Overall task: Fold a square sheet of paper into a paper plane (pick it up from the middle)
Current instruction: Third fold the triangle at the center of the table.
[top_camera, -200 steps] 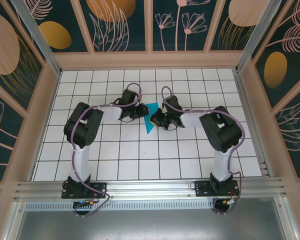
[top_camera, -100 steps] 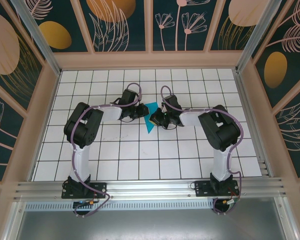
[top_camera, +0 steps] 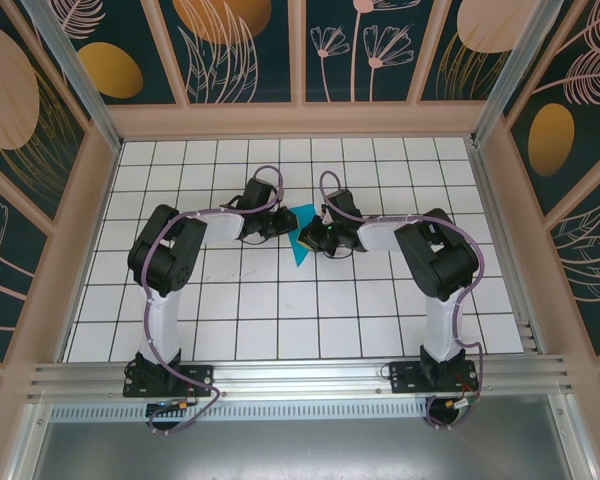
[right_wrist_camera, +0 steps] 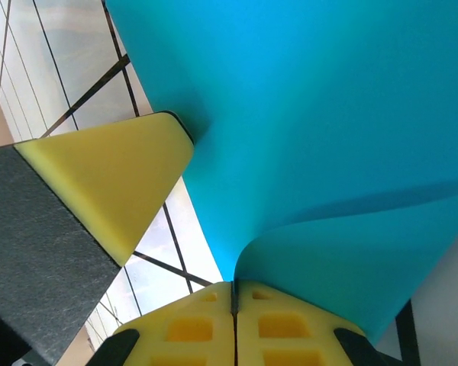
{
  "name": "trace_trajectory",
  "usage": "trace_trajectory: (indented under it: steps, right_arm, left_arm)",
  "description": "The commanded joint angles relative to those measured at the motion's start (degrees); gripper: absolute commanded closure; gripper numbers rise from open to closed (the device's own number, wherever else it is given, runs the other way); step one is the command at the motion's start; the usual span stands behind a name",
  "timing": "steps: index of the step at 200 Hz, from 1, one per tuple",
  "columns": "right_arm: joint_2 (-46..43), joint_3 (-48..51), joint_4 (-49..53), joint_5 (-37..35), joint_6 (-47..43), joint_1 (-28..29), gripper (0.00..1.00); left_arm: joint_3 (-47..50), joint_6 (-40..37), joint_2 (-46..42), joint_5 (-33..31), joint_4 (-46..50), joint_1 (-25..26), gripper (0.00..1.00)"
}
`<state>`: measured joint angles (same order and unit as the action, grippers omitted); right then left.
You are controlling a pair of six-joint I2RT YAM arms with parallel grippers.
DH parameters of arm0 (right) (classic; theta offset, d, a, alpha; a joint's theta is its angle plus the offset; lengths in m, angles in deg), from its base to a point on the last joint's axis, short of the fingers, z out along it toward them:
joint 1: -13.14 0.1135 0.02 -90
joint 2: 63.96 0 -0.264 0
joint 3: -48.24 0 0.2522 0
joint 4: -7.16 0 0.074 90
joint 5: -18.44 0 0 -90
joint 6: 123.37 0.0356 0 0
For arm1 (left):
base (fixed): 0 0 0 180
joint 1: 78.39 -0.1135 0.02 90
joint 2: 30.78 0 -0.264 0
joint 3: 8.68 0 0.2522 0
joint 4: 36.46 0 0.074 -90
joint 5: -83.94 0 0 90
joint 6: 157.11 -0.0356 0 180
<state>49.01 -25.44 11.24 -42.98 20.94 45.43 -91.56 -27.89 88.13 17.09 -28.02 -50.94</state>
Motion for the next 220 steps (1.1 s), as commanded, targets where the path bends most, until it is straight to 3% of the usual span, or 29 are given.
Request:
trace_trajectory:
  steps: [1,220]
  right_arm:
    - [1.4,-1.69,0.76,0.25,-1.3,-0.13,0.93]
    - [3.25,-2.75,2.55,0.45,-3.59,-0.21,0.92]
  left_arm:
    - [-0.57,-0.73,2.37,0.13,1.63,0.16,0.79]
    - [-0.53,-0.86,2.24,0.66,1.63,0.27,0.79]
